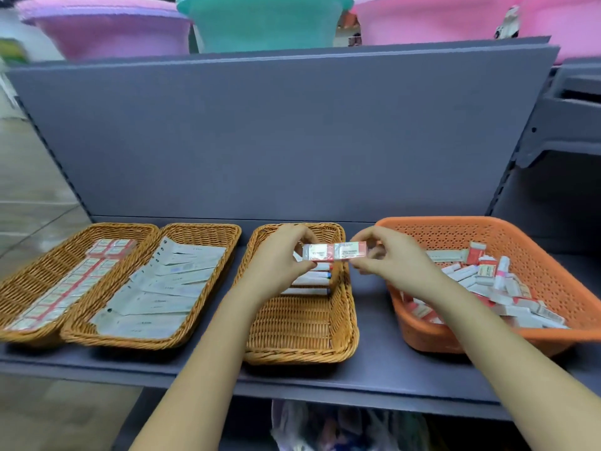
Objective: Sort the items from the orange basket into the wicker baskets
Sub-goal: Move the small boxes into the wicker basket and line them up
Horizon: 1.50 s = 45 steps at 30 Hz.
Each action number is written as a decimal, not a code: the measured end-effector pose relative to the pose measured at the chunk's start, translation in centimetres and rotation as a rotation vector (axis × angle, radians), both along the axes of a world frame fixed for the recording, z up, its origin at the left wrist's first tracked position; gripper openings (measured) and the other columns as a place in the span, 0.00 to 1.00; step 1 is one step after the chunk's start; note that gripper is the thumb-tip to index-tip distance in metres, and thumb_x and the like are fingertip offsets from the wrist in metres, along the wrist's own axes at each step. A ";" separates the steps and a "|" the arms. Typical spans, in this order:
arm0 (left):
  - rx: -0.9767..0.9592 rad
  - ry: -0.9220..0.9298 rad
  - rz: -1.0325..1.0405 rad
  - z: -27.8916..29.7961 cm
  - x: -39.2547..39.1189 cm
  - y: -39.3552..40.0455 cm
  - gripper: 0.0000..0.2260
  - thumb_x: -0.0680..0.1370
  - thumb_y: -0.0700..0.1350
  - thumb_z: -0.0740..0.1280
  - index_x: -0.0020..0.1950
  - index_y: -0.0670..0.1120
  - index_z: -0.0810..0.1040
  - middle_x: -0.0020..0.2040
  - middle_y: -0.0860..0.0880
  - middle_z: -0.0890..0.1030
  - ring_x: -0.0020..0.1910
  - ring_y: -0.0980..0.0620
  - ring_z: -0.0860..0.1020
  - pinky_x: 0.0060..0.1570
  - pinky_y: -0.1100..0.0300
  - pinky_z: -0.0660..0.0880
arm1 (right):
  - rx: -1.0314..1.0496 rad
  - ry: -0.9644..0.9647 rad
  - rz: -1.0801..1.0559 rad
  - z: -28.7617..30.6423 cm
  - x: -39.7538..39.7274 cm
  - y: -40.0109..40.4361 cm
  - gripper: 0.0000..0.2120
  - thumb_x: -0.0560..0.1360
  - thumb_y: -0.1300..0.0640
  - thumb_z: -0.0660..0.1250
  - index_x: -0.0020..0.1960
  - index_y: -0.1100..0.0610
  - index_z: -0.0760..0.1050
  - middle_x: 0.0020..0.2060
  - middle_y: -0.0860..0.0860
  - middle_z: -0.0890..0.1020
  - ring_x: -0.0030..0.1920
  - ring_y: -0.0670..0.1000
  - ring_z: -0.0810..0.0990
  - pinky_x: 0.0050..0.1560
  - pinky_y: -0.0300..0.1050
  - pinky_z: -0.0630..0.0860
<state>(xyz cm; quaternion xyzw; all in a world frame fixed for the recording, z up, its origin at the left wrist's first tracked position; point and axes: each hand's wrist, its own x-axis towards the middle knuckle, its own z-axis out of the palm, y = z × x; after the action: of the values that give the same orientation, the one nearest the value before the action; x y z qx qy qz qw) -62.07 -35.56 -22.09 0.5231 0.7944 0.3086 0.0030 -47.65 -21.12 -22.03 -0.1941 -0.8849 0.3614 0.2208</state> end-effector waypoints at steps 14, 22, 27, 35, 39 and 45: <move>-0.044 0.005 0.084 1.0 -12.3 -14.2 0.11 0.73 0.41 0.72 0.54 0.49 0.76 0.50 0.53 0.74 0.46 0.57 0.72 0.44 0.67 0.69 | 0.375 0.088 0.090 -0.5 -12.8 -12.3 0.10 0.72 0.53 0.71 0.51 0.56 0.77 0.42 0.48 0.76 0.43 0.46 0.73 0.43 0.36 0.68; -0.083 -0.011 0.126 0.7 -20.2 -21.8 0.11 0.71 0.40 0.72 0.50 0.51 0.75 0.51 0.53 0.76 0.44 0.57 0.72 0.42 0.65 0.70 | 0.363 0.076 0.111 -0.6 -21.7 -20.0 0.11 0.72 0.50 0.71 0.52 0.55 0.78 0.44 0.46 0.73 0.44 0.45 0.72 0.47 0.41 0.73; -0.115 0.010 0.176 0.1 -25.2 -23.7 0.10 0.72 0.43 0.72 0.51 0.50 0.76 0.50 0.55 0.75 0.46 0.57 0.72 0.43 0.65 0.70 | 0.387 -0.014 0.167 -1.0 -27.1 -22.2 0.13 0.74 0.49 0.68 0.55 0.53 0.76 0.46 0.47 0.73 0.47 0.45 0.72 0.46 0.39 0.73; -0.239 -0.009 0.258 -1.6 -31.9 -24.9 0.11 0.73 0.46 0.72 0.52 0.54 0.74 0.53 0.56 0.74 0.48 0.57 0.75 0.41 0.68 0.72 | 0.453 -0.141 0.222 -2.4 -34.7 -22.7 0.17 0.75 0.44 0.66 0.59 0.52 0.74 0.52 0.47 0.74 0.51 0.45 0.72 0.47 0.37 0.70; -0.295 -0.006 0.278 -2.2 -34.7 -25.7 0.12 0.73 0.47 0.72 0.52 0.55 0.72 0.55 0.56 0.74 0.47 0.58 0.75 0.39 0.67 0.71 | 0.489 -0.179 0.246 -2.5 -37.5 -23.8 0.18 0.75 0.43 0.65 0.60 0.52 0.73 0.53 0.47 0.74 0.50 0.44 0.71 0.45 0.37 0.69; -0.439 0.092 0.180 -2.7 -38.3 -26.4 0.12 0.74 0.50 0.71 0.54 0.52 0.73 0.54 0.54 0.73 0.46 0.57 0.70 0.39 0.66 0.66 | 0.516 -0.275 0.216 -3.4 -40.9 -25.4 0.19 0.74 0.44 0.65 0.60 0.52 0.73 0.55 0.47 0.74 0.57 0.47 0.73 0.50 0.43 0.74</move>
<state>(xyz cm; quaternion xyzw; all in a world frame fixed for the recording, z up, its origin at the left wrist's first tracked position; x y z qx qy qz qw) -100.41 -61.95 -24.77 0.4506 0.8851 0.1035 0.0527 -88.54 -46.49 -25.46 -0.0834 -0.9844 0.1167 0.1015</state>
